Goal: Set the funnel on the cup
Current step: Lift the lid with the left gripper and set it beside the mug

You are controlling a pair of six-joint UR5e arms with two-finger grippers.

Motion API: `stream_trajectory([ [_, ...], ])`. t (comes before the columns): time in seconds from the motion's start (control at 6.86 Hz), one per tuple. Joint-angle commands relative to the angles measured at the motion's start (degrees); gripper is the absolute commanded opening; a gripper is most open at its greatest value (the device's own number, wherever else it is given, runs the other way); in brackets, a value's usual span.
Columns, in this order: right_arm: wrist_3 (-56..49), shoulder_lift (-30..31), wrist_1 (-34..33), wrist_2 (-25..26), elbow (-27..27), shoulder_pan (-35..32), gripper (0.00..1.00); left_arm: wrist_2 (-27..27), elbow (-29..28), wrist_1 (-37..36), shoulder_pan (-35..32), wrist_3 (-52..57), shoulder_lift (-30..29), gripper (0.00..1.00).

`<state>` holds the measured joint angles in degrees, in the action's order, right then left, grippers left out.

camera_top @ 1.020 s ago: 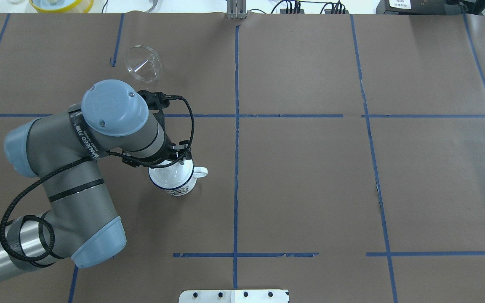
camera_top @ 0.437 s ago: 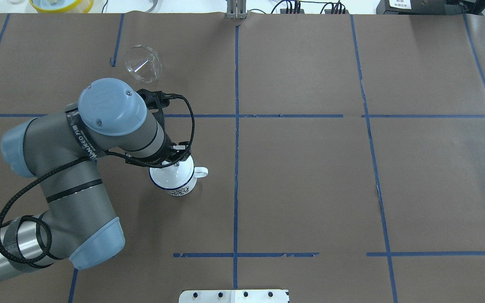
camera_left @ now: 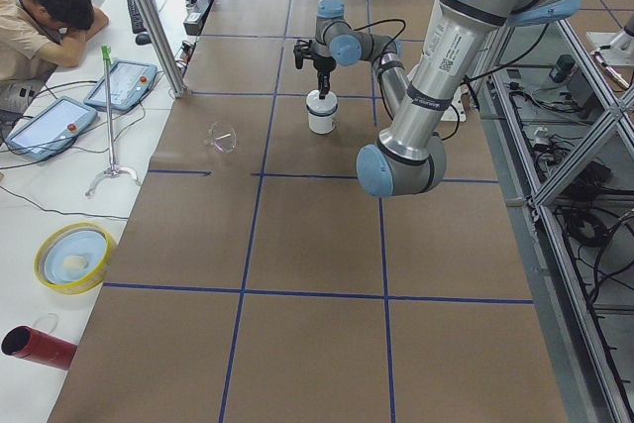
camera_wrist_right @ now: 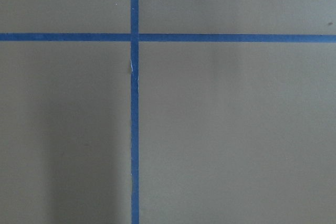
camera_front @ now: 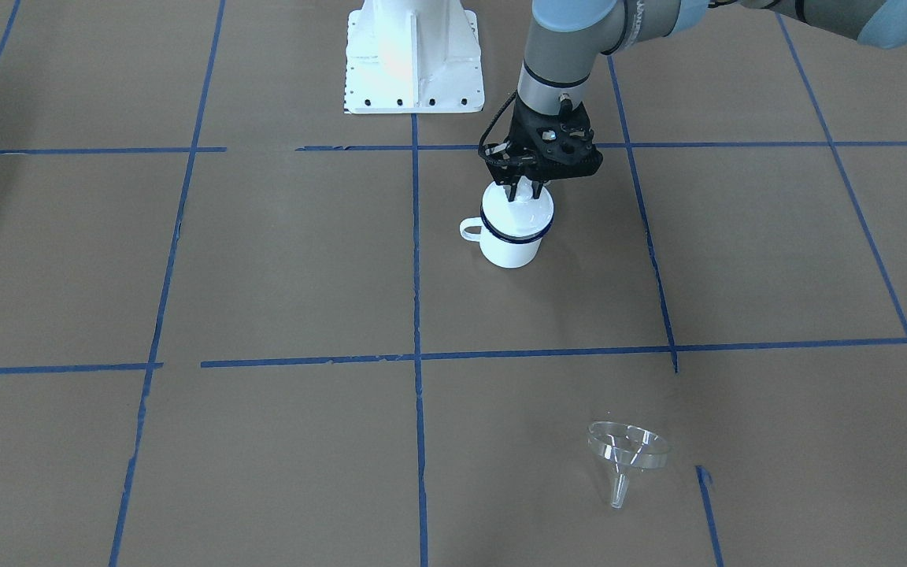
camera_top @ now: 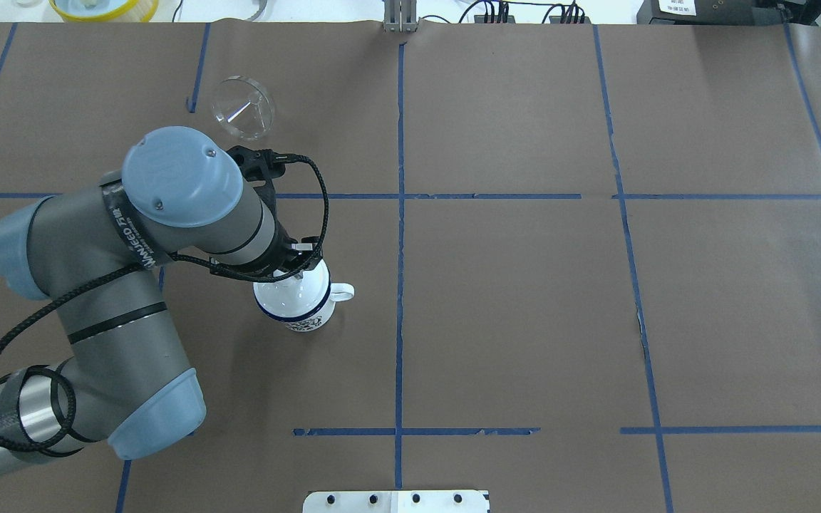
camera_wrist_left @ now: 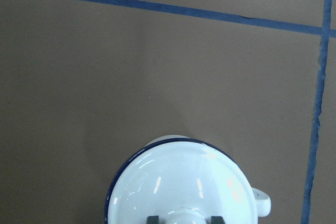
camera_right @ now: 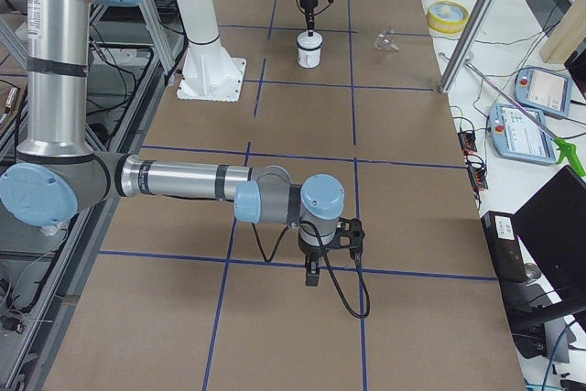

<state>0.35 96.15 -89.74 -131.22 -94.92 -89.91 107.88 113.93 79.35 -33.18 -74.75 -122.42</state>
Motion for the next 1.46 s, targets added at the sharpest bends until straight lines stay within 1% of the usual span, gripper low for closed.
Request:
stream_trajectory([
  [0.0,0.0,0.0,0.0,0.0,0.0,0.0,1.00,1.7,9.2,-8.3,-5.9,7.6,0.3,0.00],
  [0.15,0.0,0.0,0.0,0.0,0.0,0.0,1.00,3.8,13.1,-9.8,-8.4,13.8,5.0,0.00],
  [0.29,0.0,0.0,0.0,0.0,0.0,0.0,1.00,3.8,15.8,-7.9,-8.5,16.4,12.7,0.00],
  [0.44,0.0,0.0,0.0,0.0,0.1,0.0,1.00,3.9,14.6,-2.7,-8.2,18.7,17.0,0.00],
  [0.73,0.0,0.0,0.0,0.0,0.0,0.0,1.00,3.9,1.8,11.8,-7.5,18.1,17.7,0.00],
  [0.87,0.0,0.0,0.0,0.0,0.0,0.0,1.00,3.9,-3.5,18.1,-6.6,18.1,17.7,0.00],
  [1.02,0.0,0.0,0.0,0.0,0.0,0.0,1.00,3.9,-7.0,21.7,-5.8,18.2,17.7,0.00],
  [1.17,0.0,0.0,0.0,0.0,0.1,0.0,1.00,3.9,-8.4,22.3,-5.0,18.5,17.7,0.00],
  [1.31,0.0,0.0,0.0,0.0,0.0,0.0,1.00,3.9,-8.5,22.4,-4.1,18.6,17.7,0.00],
])
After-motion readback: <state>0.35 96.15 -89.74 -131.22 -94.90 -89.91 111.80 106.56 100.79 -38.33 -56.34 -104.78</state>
